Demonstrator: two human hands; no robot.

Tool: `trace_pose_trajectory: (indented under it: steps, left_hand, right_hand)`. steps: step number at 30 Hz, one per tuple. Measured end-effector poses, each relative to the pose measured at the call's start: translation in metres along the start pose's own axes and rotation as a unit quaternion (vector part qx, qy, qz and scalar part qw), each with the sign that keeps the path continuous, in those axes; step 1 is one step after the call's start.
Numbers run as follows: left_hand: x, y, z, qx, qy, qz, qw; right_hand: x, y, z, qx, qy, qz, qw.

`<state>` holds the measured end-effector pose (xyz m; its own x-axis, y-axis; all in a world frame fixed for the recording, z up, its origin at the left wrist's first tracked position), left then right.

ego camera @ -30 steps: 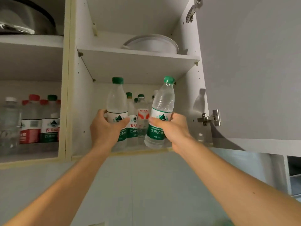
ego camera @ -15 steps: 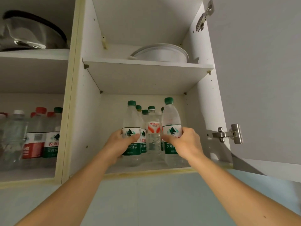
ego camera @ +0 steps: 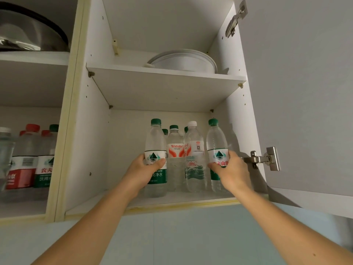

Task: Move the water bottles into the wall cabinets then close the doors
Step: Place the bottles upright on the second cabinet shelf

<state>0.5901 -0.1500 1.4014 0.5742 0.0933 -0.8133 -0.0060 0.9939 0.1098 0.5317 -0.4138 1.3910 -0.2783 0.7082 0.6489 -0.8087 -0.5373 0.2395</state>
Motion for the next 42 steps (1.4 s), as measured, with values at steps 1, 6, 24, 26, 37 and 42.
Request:
trace_pose_trajectory:
  steps: [1, 6, 24, 26, 37, 42]
  left_hand:
    - [0.000, 0.000, 0.000, 0.002, -0.003, 0.003, 1.000]
    - [-0.003, 0.002, -0.002, -0.002, -0.011, 0.031, 0.999]
    - [0.000, 0.086, 0.000, -0.102, -0.032, 0.223, 0.969]
    - [0.005, 0.093, 0.004, -0.111, -0.026, 0.216, 0.970]
    - [0.015, 0.098, 0.018, -0.135, -0.012, 0.221, 0.966]
    - [0.015, 0.094, 0.018, -0.140, -0.016, 0.250, 0.958]
  right_hand:
    - [-0.001, -0.001, 0.001, -0.002, 0.001, -0.002, 1.000]
    - [-0.002, -0.003, -0.002, 0.003, 0.017, -0.047, 0.999]
    - [0.124, -0.099, -0.019, 0.240, 0.221, -0.017, 0.945]
    - [0.127, -0.111, -0.018, 0.263, 0.187, 0.026, 0.946]
    - [0.114, -0.165, -0.020, 0.407, 0.067, -0.027, 0.911]
    - [0.123, -0.179, -0.007, 0.398, 0.042, -0.059, 0.914]
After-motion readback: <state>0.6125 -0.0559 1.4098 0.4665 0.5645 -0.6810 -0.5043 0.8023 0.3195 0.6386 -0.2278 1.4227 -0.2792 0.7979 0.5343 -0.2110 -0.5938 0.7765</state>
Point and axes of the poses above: each hand's wrist, its own z-axis towards the middle knuckle, its own y-axis out of the back of the hand, x = y × z, the point moved 3 cm from there along z, towards the middle knuckle, and after that the axes turned 2 degrees about -z, right-handed, at the moved point
